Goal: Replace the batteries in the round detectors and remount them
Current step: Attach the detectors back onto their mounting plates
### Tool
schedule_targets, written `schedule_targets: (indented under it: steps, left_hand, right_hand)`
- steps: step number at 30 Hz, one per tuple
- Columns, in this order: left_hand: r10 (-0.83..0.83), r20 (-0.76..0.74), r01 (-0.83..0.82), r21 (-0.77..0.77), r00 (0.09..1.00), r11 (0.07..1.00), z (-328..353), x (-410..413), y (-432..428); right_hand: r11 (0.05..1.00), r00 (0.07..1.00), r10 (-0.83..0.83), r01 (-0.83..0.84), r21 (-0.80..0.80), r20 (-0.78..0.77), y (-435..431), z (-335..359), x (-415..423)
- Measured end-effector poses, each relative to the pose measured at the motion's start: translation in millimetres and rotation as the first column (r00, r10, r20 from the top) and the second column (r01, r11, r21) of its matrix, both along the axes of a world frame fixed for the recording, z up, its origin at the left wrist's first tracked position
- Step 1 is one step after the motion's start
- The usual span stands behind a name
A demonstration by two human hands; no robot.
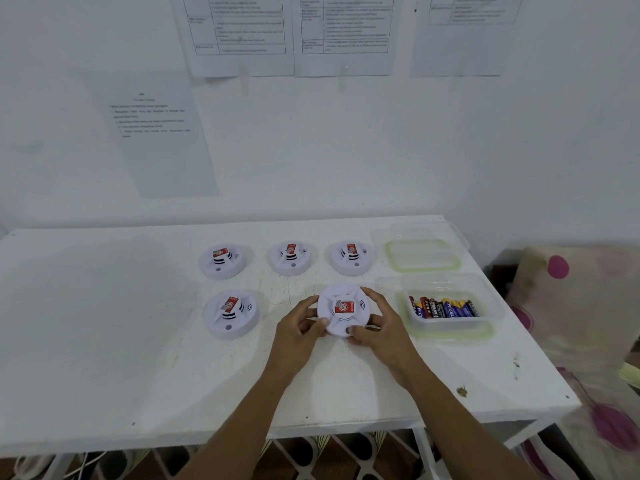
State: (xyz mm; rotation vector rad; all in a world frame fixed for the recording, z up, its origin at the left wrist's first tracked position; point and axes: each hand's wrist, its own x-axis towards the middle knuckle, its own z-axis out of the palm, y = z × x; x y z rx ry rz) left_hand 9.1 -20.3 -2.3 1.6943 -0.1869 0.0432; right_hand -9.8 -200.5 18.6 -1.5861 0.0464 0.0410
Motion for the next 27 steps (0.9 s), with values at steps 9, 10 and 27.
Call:
schedule_targets:
  steps: [9,10,27]
  left_hand:
    - [0.006,0.001,-0.006,0.023,1.000,1.000,-1.8,1.4,0.1]
    - [0.007,-0.001,-0.007,0.017,1.000,1.000,-1.5,1.3,0.1]
    - [-0.005,-0.006,0.004,-0.039,1.000,0.999,3.3,-2.6,1.7]
  right_hand:
    - [1.000,1.000,0.019,-0.019,-0.014,0.002,-0.6,-1.0,0.1]
    - [1.000,1.000,0.023,-0.023,-0.009,-0.003,-1.0,-0.8,0.3]
    - [0.979,0.990,0.107,-0.089,0.181,-0.090,-11.0,2.0,2.3]
